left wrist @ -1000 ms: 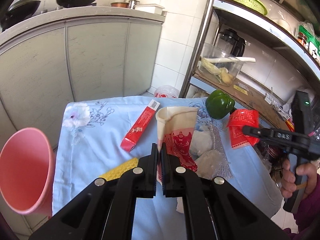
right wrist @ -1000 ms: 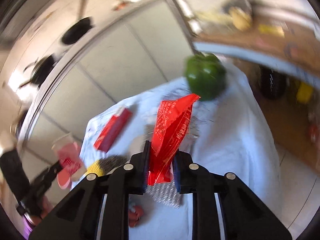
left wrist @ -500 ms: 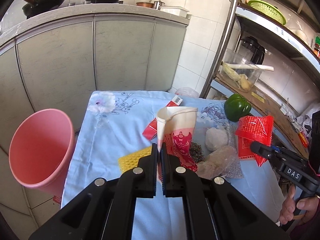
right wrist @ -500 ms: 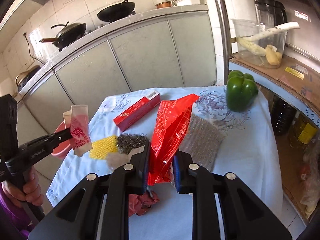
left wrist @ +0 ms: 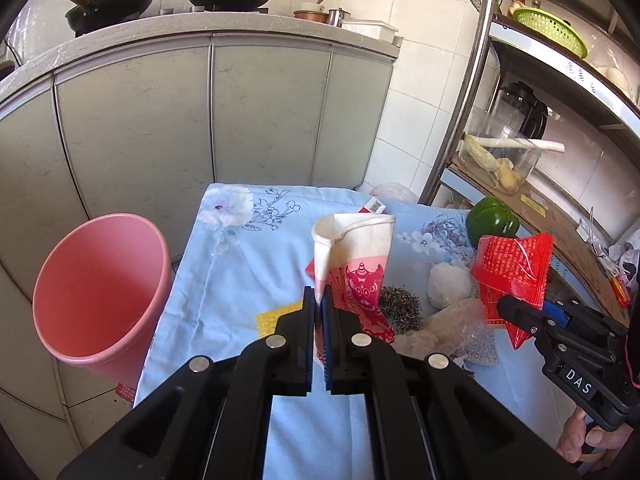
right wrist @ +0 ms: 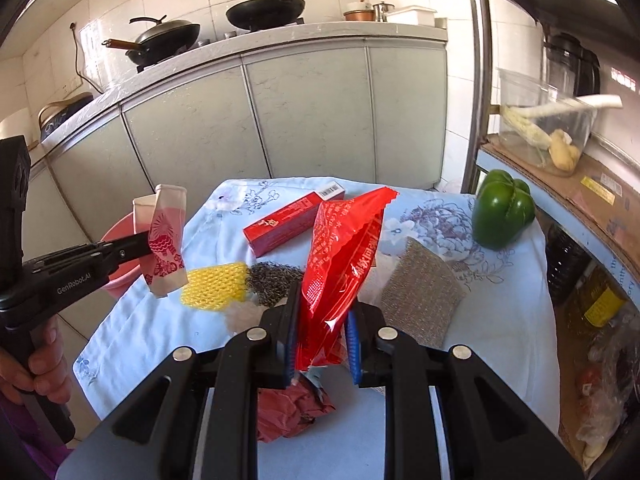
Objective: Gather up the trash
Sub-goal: 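Lift the paper cup with the left tool while the right tool carries the red bag toward the bin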
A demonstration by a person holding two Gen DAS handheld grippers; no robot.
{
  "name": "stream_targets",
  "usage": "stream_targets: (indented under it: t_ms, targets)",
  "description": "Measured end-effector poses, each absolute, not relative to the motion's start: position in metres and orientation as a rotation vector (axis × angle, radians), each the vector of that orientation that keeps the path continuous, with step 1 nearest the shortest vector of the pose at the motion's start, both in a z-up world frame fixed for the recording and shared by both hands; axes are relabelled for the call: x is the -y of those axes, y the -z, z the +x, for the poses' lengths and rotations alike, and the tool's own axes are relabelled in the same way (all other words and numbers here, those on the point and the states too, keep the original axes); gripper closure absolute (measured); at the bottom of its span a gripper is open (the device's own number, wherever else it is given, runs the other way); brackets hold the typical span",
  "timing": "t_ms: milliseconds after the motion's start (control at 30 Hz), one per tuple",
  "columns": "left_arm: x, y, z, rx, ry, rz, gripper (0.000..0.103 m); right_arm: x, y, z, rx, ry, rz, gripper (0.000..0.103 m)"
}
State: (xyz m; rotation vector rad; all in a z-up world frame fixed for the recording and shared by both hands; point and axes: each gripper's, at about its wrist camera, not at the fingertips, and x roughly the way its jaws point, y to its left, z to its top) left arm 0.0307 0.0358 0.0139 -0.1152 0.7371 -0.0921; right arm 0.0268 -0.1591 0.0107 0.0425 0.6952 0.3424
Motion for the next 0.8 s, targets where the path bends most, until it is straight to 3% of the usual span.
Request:
stream_targets:
  t_ms: [800]
  targets:
    - [-0.092,-0.010,0.033,-0.687,0.010,-0.206,0.100,0.087,-0.037,0.052,-0.617,-0.490,-0.015,0.083]
